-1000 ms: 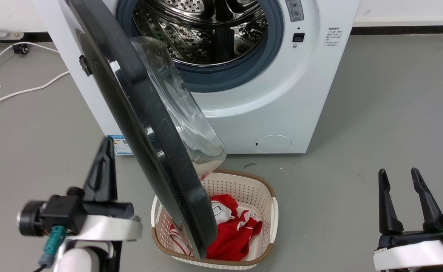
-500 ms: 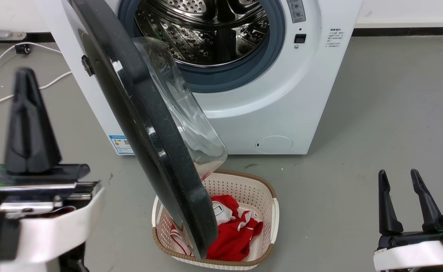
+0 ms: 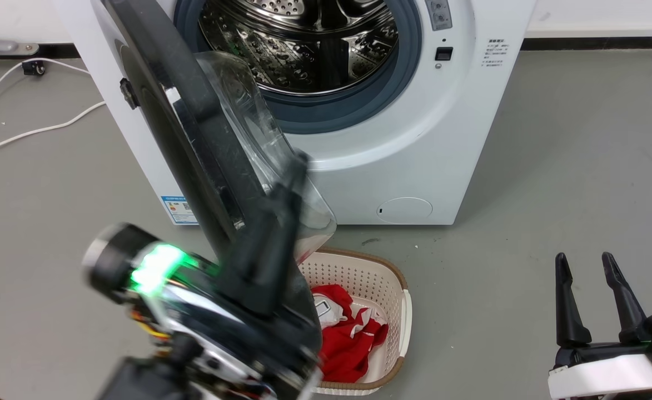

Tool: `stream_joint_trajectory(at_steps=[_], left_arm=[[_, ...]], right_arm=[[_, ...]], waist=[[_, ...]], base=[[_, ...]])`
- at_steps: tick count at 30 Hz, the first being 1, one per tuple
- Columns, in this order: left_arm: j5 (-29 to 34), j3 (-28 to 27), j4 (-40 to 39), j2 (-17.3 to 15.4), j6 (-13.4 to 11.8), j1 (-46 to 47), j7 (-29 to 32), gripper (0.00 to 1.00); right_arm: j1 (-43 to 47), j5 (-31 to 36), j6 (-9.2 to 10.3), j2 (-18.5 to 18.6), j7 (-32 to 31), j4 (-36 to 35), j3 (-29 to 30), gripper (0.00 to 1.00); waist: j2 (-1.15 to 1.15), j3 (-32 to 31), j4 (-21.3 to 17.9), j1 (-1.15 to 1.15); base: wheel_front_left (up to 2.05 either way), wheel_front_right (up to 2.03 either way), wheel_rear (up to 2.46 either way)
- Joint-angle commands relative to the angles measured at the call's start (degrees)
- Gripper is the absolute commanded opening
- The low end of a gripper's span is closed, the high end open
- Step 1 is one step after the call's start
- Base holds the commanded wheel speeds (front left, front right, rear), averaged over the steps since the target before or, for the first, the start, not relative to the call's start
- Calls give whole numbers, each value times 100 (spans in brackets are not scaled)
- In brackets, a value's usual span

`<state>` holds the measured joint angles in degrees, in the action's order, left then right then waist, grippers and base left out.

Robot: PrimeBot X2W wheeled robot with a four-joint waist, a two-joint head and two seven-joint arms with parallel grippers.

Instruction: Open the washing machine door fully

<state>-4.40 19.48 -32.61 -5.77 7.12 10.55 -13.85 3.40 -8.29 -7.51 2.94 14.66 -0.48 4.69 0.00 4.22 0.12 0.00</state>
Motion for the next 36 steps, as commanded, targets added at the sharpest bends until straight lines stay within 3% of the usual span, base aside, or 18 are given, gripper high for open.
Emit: stream_joint_trajectory(at_steps=[1,10,15,30,36], left_arm=[[-138,271,114,-51,18,-178,130,0],[-694,760,788,-205,-15,-957,1103,0],[-857,849,1077,-251,-160,-1325,1674,0],[-757,567,1880,-100,-622,-1139,1407,0],[-787,561,1886,-84,-695,-1222,1318,0]], right_arm=[[-76,-21,4,-13,8,9,-3,100],[-94,-44,4,-12,-25,53,-52,100],[-130,-56,4,-13,-42,89,-76,100],[-160,-169,4,-12,-76,181,-193,100],[-141,-181,4,-12,-60,200,-153,100]], waist=[[0,-2,21,0],[0,59,79,0],[0,110,85,0],[0,138,-71,0],[0,146,-63,0]], base=[[0,0,0],[0,0,0],[0,0,0],[0,0,0],[0,0,0]])
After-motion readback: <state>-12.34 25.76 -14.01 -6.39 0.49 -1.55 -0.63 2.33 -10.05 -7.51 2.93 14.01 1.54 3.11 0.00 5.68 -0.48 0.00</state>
